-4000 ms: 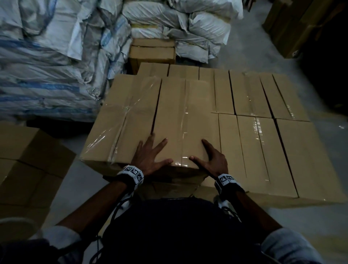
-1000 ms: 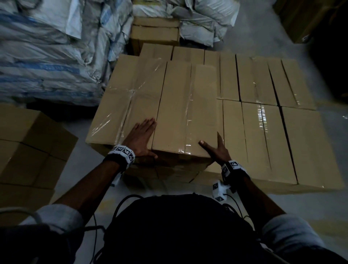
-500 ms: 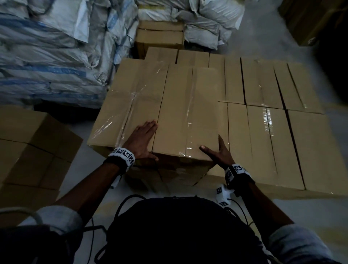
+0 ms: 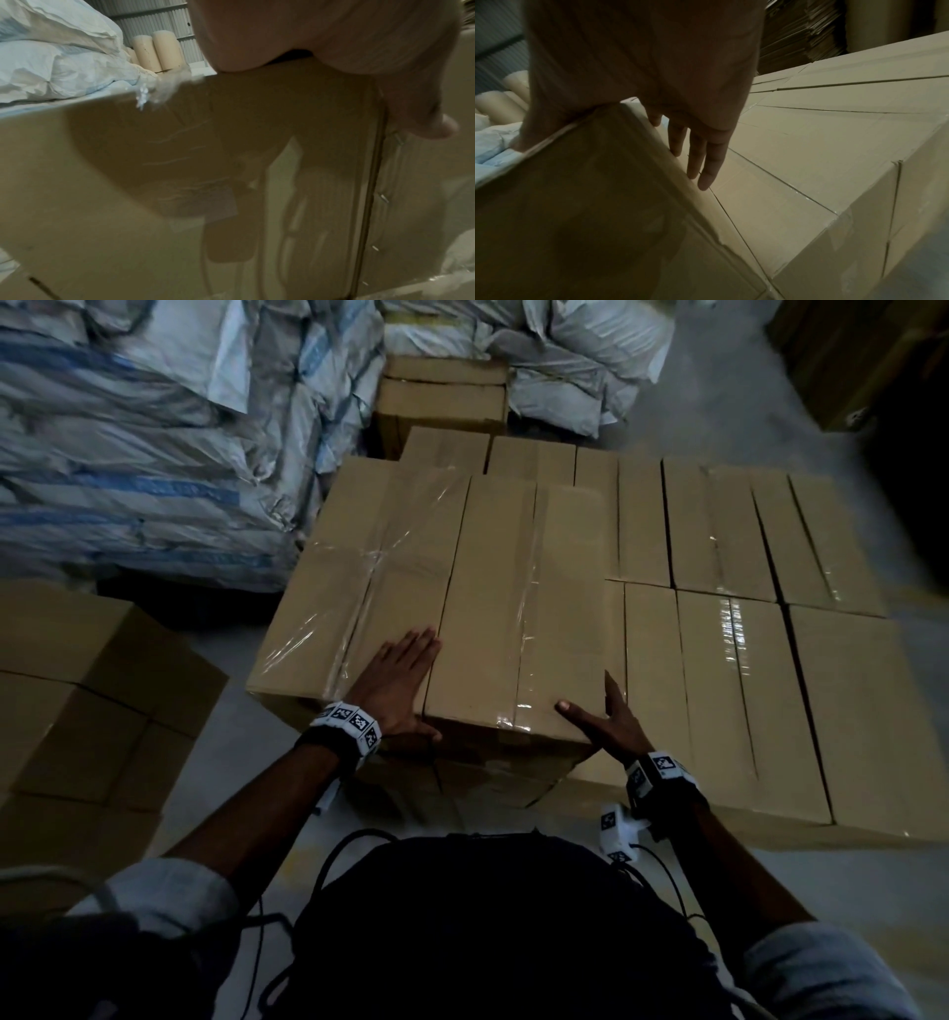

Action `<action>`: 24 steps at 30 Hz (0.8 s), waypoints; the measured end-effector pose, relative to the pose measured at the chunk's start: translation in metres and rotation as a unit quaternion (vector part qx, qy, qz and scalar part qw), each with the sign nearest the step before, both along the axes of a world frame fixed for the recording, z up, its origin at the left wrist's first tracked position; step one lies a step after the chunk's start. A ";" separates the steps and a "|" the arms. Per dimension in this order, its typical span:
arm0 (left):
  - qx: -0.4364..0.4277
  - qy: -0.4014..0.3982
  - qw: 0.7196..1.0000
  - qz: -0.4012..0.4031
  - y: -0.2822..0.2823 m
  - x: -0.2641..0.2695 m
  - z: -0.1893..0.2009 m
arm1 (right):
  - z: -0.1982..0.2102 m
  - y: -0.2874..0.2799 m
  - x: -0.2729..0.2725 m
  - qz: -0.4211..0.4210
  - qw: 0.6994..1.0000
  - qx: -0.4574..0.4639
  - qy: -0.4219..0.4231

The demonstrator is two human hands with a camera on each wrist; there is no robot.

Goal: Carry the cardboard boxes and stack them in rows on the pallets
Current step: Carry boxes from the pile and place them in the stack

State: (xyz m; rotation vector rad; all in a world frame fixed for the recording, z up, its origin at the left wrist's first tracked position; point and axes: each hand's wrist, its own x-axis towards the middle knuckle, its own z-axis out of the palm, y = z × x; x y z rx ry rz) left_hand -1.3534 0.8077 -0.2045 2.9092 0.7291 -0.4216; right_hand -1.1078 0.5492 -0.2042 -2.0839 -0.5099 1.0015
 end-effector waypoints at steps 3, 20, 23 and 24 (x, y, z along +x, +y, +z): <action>-0.001 0.007 1.000 0.002 -0.003 0.002 -0.001 | 0.001 -0.003 0.005 0.000 1.000 0.012 0.010; -0.027 0.045 0.998 0.030 -0.018 0.013 0.015 | 0.000 -0.002 -0.009 0.186 0.940 -0.011 -0.286; -0.066 0.012 0.995 0.079 -0.034 0.011 0.028 | 0.005 -0.001 -0.012 0.193 0.927 -0.010 -0.320; -0.076 -0.013 0.992 0.097 -0.042 0.009 0.033 | 0.009 0.000 -0.015 0.191 0.922 -0.002 -0.338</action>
